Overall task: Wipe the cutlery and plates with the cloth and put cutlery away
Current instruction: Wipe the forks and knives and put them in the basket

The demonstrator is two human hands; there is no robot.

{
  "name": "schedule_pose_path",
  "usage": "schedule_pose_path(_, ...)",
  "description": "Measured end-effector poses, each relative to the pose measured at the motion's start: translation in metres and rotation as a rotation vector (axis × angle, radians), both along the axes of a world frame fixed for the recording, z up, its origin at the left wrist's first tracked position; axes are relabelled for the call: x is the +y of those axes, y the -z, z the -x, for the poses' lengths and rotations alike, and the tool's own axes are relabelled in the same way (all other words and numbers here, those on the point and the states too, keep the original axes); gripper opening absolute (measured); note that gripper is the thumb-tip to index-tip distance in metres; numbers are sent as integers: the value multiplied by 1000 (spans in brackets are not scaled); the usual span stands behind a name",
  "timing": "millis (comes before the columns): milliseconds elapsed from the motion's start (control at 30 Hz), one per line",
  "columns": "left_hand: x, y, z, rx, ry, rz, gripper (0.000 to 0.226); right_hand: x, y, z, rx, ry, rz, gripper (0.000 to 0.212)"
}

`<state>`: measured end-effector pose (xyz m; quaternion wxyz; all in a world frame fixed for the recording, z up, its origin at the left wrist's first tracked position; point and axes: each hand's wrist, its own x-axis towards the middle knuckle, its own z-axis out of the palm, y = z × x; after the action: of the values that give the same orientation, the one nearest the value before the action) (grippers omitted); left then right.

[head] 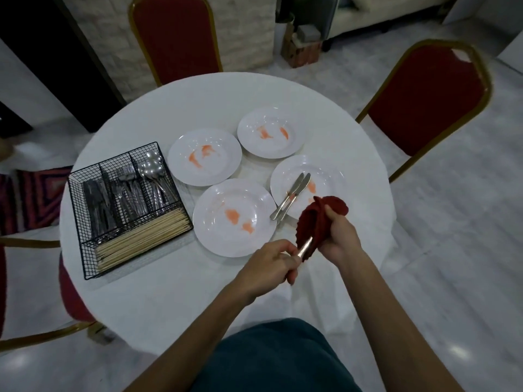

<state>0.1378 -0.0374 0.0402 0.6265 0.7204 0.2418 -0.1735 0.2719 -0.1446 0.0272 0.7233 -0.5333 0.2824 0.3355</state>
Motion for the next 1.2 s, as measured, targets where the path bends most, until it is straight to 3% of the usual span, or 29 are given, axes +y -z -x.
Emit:
schedule_pose_path(267, 9, -23, 17, -33, -65, 145, 12, -15, -5, -17, -78, 94, 32, 43)
schedule_pose_path(467, 9, -15, 20, -25, -129, 1, 17, -7, -2, -2, -143, 46, 73, 49)
schedule_pose_path(700, -7, -5, 16, -75, -124, -86, 33, 18, 0, 40, -164, -146, 27, 30)
schedule_pose_path(867, 1, 1, 21, -79, -177, -82, 31, 22, -1, 55, -206, -231, 50, 30)
schedule_pose_path(1067, 22, -8, 36, -71, -31, -148, 34, 11, -7, 30, -184, -141, 88, 36)
schedule_pose_path(1200, 32, -7, 51, -60, -2, -94, 33, 9, -4, 25, -174, -117, 104, 43)
